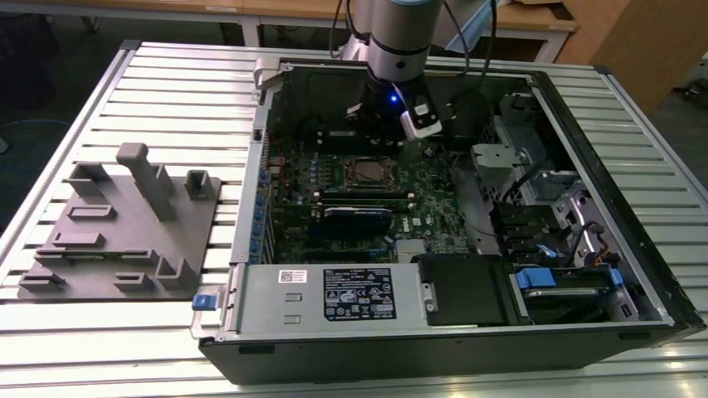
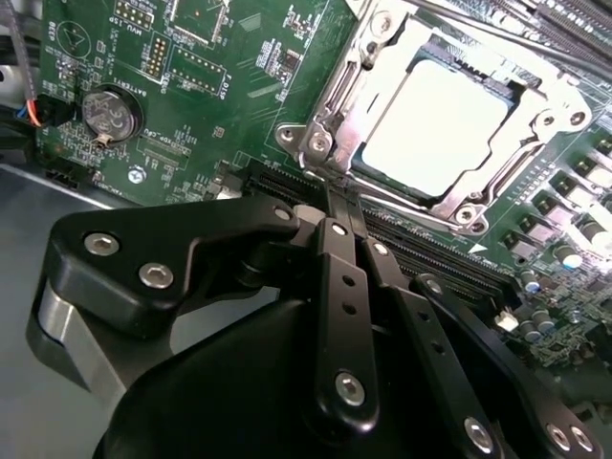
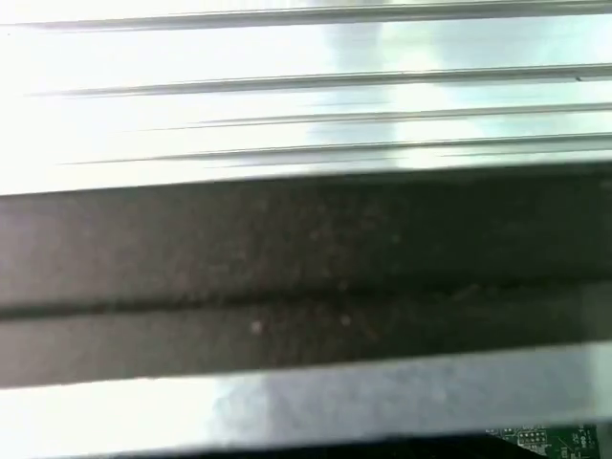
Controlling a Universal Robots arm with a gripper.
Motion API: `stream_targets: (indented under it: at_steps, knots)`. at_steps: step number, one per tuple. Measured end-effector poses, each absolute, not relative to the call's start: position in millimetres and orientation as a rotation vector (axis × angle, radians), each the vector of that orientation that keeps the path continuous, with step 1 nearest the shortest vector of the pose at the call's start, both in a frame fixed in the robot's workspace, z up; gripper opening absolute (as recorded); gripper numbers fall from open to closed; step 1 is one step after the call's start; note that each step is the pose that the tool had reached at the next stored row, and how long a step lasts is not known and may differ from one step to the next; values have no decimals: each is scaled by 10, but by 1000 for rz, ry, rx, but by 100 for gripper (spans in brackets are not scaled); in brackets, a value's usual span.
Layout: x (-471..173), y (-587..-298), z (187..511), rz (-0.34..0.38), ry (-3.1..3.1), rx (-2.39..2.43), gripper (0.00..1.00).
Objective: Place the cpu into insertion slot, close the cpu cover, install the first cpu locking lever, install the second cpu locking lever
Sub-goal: 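Install the first cpu locking lever, then install the second cpu locking lever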
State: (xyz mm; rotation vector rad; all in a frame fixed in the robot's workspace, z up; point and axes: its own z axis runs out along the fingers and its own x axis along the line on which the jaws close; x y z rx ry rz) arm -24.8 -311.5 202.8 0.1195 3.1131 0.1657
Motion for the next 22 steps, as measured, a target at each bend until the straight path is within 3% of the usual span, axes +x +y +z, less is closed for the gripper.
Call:
stream_targets:
  at_steps: [22]
  knots:
    - [-248,-3232,2030,166,3113,120,11]
